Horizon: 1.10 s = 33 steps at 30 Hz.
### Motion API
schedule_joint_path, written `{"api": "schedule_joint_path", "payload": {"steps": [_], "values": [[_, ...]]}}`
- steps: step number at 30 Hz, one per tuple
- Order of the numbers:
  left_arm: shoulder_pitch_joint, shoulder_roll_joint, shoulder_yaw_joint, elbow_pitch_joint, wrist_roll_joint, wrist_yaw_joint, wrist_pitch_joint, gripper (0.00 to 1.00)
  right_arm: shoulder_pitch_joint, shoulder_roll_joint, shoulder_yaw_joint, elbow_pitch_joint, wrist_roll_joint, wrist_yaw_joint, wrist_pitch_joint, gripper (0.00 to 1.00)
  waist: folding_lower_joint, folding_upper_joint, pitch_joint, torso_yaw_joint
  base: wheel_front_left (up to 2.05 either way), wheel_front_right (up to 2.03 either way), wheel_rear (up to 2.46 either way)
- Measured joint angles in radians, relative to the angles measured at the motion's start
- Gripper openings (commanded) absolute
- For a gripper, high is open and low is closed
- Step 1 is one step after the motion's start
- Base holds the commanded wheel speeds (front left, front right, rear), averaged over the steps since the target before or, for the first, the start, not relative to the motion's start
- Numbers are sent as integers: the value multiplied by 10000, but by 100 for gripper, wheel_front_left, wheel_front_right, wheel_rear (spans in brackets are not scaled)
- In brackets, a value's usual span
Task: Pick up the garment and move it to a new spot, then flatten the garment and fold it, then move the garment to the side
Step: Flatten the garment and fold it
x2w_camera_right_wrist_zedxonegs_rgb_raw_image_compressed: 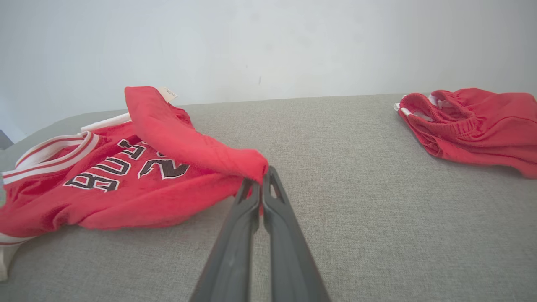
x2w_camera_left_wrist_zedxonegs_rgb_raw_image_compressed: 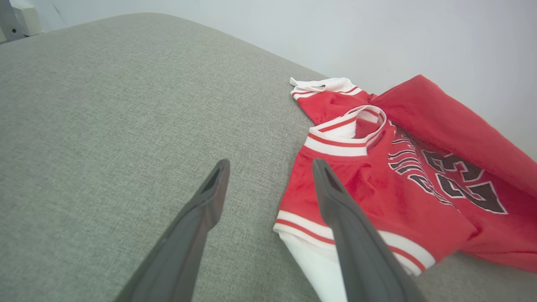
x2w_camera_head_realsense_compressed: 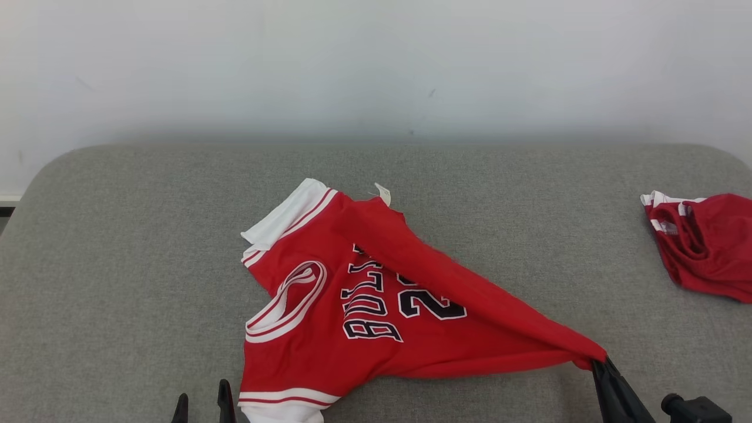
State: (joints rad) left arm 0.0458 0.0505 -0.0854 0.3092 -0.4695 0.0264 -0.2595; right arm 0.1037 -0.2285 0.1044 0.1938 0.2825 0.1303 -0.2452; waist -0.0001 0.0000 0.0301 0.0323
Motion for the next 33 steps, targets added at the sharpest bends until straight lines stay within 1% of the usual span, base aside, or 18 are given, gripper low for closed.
{"api": "schedule_joint_path", "payload": {"steps": [2, 5, 7, 10, 11, 14, 18, 21, 25, 26, 27, 28, 30, 33], "values": [[3, 0, 8, -10, -21, 2, 0, 100, 91, 29, -63, -339, 299, 0, 171, 0, 0, 0, 23, -12, 0, 0, 0], [1, 0, -25, -23, -77, 46, 0, 100, -43, -88, 48, -470, 376, 0, 414, 0, 0, 0, 73, -13, 0, 0, 0], [-8, -2, -107, -27, -81, 86, 0, 100, -358, -226, 167, -389, 456, 0, 508, 0, 1, 1, 98, 21, 0, 0, 0], [-23, -2, -182, -33, -88, 94, 0, 100, -1239, -453, 483, 40, 548, 0, 616, 0, 1, 1, 142, 80, 0, 0, 0], [-47, -2, -240, -29, -86, 102, 0, 100, -1923, -554, 648, 573, 729, 0, 715, 0, 1, 1, 177, 111, 0, 0, 0], [-90, -8, -334, 12, -86, 100, 0, 100, -2995, -700, 1032, 1597, 884, 0, 880, 0, 2, 1, 215, 210, 0, 0, 0], [-308, -4, -481, 104, -86, 88, 0, 100, -4542, -805, 1440, 3375, 1103, 0, 972, 0, 3, 1, 294, 391, 0, 0, 0], [-472, -6, -654, 198, -92, 86, 0, 100, -5424, -826, 1613, 4840, 1310, 0, 855, 0, 3, 0, 345, 569, 0, 0, 0], [-528, -6, -846, 245, -171, 98, -2, 100, -6232, -752, 1866, 6376, 1582, 0, 535, 0, 3, 0, 392, 819, 0, 0, 0], [-533, -6, -878, 245, -184, 107, -2, 100, -6369, -702, 1981, 6669, 1649, 0, 468, 40, 3, 1, 401, 869, 0, 0, 0], [-535, -6, -901, 242, -199, 142, -2, 100, -6465, -671, 2057, 6916, 1691, 0, 360, 98, 3, 1, 411, 906, 0, 0, 0], [-535, -6, -917, 242, -217, 169, -2, 100, -6585, -621, 2130, 7181, 1781, 0, 330, 100, 3, 1, 419, 924, 0, 0, 0], [-533, -6, -922, 240, -240, 190, -2, 100, -6651, -508, 2217, 7465, 2144, 0, 174, 100, 3, 1, 410, 901, 0, 0, 0], [-493, -6, -924, 224, -255, 236, -2, 100, -6613, -414, 2226, 7352, 2746, 0, -73, 100, 3, 1, 361, 791, 0, 0, 0]]}}
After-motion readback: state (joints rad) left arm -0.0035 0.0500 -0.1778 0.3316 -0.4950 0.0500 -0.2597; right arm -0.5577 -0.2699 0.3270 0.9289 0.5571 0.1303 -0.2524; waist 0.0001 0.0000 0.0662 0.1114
